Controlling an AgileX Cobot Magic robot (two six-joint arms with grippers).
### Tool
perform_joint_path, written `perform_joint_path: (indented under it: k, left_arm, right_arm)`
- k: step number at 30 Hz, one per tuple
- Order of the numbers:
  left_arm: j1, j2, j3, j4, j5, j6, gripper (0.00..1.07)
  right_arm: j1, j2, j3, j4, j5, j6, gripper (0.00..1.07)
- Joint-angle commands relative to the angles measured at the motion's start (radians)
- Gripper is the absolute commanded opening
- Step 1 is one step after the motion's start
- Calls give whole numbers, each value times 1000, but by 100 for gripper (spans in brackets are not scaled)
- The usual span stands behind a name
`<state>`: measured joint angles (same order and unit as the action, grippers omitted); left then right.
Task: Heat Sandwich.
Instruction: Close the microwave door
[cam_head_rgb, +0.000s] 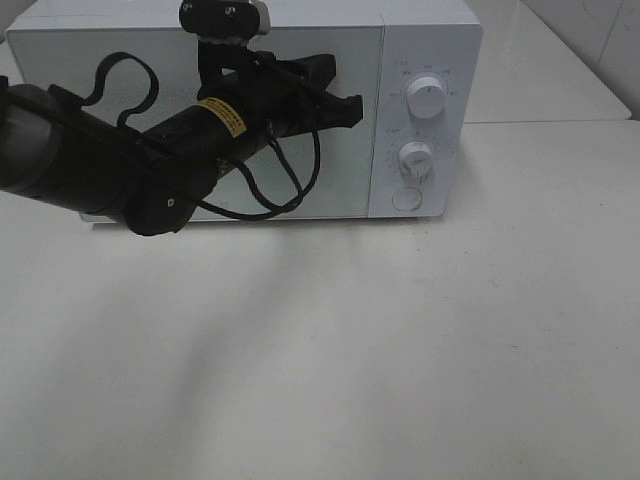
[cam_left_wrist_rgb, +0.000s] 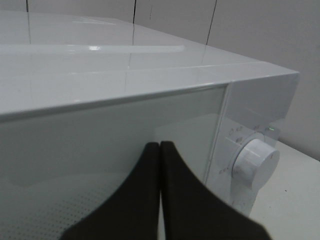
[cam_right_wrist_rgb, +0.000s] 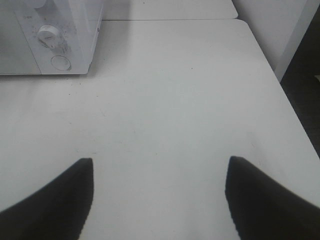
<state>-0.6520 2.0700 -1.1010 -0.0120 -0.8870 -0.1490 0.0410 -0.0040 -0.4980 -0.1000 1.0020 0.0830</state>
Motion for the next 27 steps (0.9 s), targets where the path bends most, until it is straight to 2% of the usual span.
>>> perform_joint_path:
  k: [1,10,20,27]
  left_arm:
    - [44,5,-21,-138,9,-3,0]
    - [44,5,-21,-89,9,-6,0]
    - [44,5,-21,-85,9,-9,0]
    - [36,-4,-19,-25,10,-10,0]
  right_arm:
    - [-7,-28,1,-1,-7,-7,71]
    - [-7,-28,1,-1,-7,-7,71]
    - [-7,-28,1,-1,-7,-7,71]
    - [-7,-28,1,-1,-7,-7,71]
